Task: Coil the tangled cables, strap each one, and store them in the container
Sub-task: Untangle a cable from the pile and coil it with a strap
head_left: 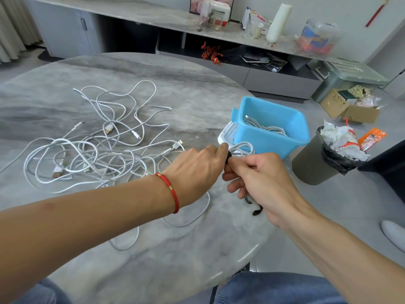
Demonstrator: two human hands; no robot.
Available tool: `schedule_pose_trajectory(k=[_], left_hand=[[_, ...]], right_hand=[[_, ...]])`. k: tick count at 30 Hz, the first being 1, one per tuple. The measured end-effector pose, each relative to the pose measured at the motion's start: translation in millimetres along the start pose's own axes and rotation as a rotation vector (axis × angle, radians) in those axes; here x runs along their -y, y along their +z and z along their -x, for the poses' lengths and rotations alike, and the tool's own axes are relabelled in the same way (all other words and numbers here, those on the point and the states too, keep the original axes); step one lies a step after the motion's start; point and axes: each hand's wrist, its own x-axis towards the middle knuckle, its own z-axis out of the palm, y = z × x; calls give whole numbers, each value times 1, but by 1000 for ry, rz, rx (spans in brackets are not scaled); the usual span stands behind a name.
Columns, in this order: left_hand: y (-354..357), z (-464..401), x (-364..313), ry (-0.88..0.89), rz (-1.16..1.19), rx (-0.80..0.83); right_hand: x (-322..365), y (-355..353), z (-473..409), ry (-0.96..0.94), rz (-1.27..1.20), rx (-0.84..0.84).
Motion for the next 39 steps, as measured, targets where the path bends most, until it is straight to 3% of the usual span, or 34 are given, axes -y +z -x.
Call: schedule_pose_trajectory(k=[6, 8, 13, 18, 26, 31, 35, 39], left_hand=[[3, 2, -7, -37, -99, -67], [-2, 3, -8, -58, 7, -81], [-11, 1, -4, -15, 524, -89], [-12, 1, 5, -110, 679, -95], [-2, 1, 3, -138, 496, -141], [2, 3, -4, -91, 369, -215], [7, -1, -9, -93, 385, -331], [8, -1, -15, -82, 529, -312]], right_hand=[[-2, 0, -1, 49, -66, -3], [-2, -1, -2, 80, -117, 8], [-6, 0, -8, 87, -125, -11], [-9, 6, -8, 78, -150, -8], [-9, 10, -7, 107, -143, 92], [-1, 7, -8, 223, -374, 161], [-2, 4, -12, 342, -497, 120], [-4, -5, -21, 323, -505, 72]])
